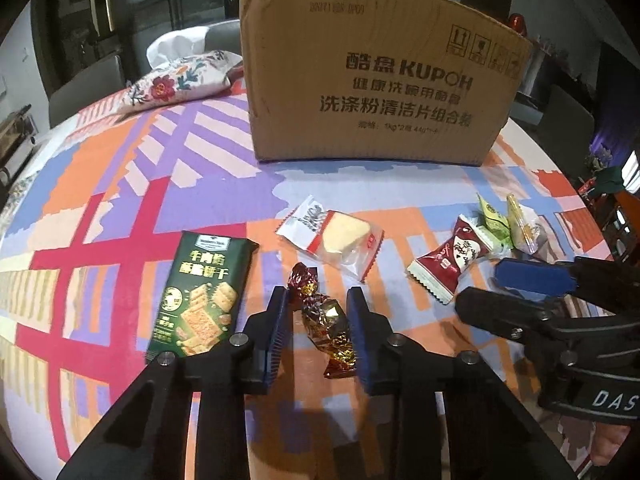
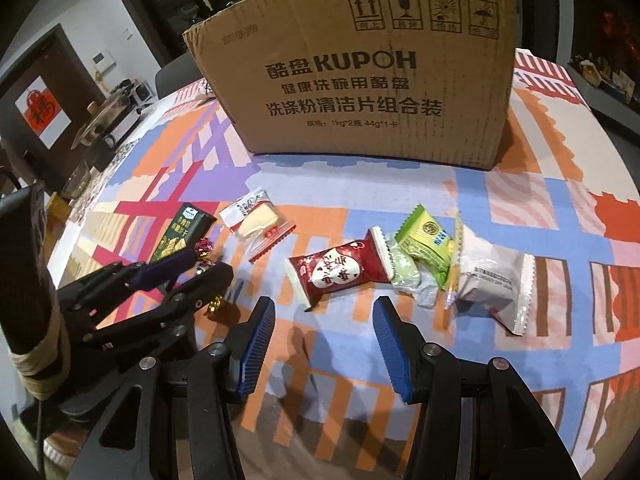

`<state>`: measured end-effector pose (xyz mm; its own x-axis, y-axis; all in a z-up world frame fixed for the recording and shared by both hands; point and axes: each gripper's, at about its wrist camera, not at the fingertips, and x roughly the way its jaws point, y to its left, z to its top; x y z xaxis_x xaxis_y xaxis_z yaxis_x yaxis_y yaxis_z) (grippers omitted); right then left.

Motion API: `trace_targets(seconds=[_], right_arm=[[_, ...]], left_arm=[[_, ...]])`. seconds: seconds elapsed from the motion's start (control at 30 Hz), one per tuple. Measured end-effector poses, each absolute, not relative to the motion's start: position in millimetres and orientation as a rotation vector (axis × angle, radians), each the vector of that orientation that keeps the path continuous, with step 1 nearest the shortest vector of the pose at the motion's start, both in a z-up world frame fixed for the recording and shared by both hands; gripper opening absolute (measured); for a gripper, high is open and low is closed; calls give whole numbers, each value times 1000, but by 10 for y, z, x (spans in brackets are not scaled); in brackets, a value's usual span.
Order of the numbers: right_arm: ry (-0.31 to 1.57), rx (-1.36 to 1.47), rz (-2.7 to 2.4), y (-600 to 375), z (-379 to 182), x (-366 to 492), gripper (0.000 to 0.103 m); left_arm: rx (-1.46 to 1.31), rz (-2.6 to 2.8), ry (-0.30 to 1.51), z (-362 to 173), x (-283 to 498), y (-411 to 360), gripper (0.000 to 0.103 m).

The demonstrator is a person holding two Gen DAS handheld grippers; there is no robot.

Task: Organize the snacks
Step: 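Grasp the gold chocolates with the left gripper while the right grasps the red-and-white candy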

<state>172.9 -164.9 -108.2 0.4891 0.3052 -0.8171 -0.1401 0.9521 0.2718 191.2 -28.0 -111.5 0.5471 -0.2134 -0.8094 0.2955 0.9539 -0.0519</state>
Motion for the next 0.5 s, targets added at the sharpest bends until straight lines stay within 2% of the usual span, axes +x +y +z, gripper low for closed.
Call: trace_targets(seconds=[0.03,0.5], right_arm=[[1031,177,277,-1633,-1094,1743,52],[1049,204,289,-1518,-1152,2017,52]], left_arm=[[94,-307,948,-1119,1914,-283,22],[67,-274,904,-935,1853,-121,22]])
